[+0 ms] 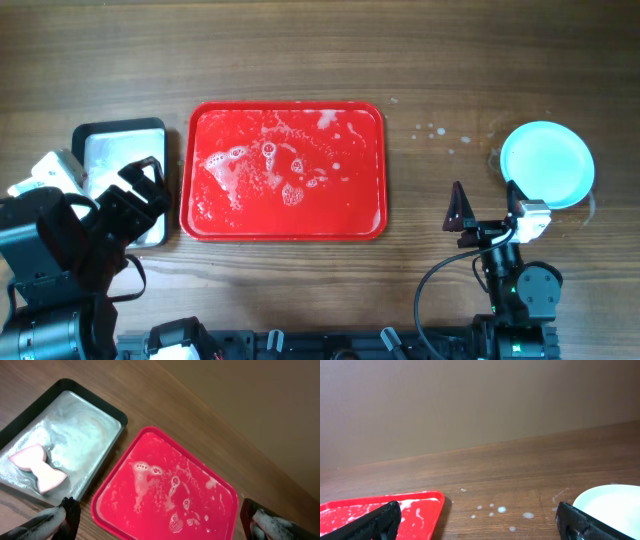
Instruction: Clean dirty plates on tray and stack at the side
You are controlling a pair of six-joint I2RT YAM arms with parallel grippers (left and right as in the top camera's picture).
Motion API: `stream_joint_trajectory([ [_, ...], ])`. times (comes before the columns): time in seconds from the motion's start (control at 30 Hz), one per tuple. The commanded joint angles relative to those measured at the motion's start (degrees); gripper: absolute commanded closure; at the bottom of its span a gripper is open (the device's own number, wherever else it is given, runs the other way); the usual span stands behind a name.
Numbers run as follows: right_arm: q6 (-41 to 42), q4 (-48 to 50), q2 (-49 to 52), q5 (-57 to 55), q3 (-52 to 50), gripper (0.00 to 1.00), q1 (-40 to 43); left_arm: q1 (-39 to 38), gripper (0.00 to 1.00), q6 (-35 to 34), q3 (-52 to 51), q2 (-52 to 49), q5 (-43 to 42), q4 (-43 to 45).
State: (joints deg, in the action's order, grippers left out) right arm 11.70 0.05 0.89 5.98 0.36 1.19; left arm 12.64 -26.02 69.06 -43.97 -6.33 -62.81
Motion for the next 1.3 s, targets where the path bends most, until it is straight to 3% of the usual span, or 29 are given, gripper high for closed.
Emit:
stream_joint_trajectory([
  [0.0, 0.5, 0.3, -0.7, 0.1, -0.1, 0.00, 0.3, -0.3, 0.00, 0.2, 0.7, 0.0, -0.5, -0.1],
  [0.47, 0.5, 0.3, -0.7, 0.1, -0.1, 0.00, 0.3, -0.3, 0.00, 0.2, 0.4, 0.3, -0.5, 0.0],
  [0.6, 0.5, 0.3, -0.7, 0.1, -0.1, 0.00, 0.3, 0.0, 0.00, 0.2, -2.3, 7.1, 4.5, 0.3],
  [0.77, 0.5, 0.3, -0.7, 0.1, -0.1, 0.00, 0.3, -0.1, 0.00, 0.3, -19.1, 21.8, 3.1, 16.7],
  [0.87, 0.5, 0.3, -0.7, 0.1, -0.1, 0.00, 0.3, -0.1, 0.00, 0.3, -36.4, 33.0, -1.2, 35.5],
  [1.0, 0.5, 0.3, -0.7, 0.1, -0.1, 0.00, 0.3, -0.9, 0.00, 0.3, -49.5, 39.3, -2.3, 50.0],
  [1.13, 0.5, 0.3, -0.7, 0.1, -0.1, 0.00, 0.3, -3.0, 0.00, 6.4, -57.6, 43.2, -0.6, 57.2],
  [1.27, 0.4, 0.3, -0.7, 0.1, -0.1, 0.00, 0.3, -3.4, 0.00, 6.6, -60.9, 43.5, 6.1, 58.4],
])
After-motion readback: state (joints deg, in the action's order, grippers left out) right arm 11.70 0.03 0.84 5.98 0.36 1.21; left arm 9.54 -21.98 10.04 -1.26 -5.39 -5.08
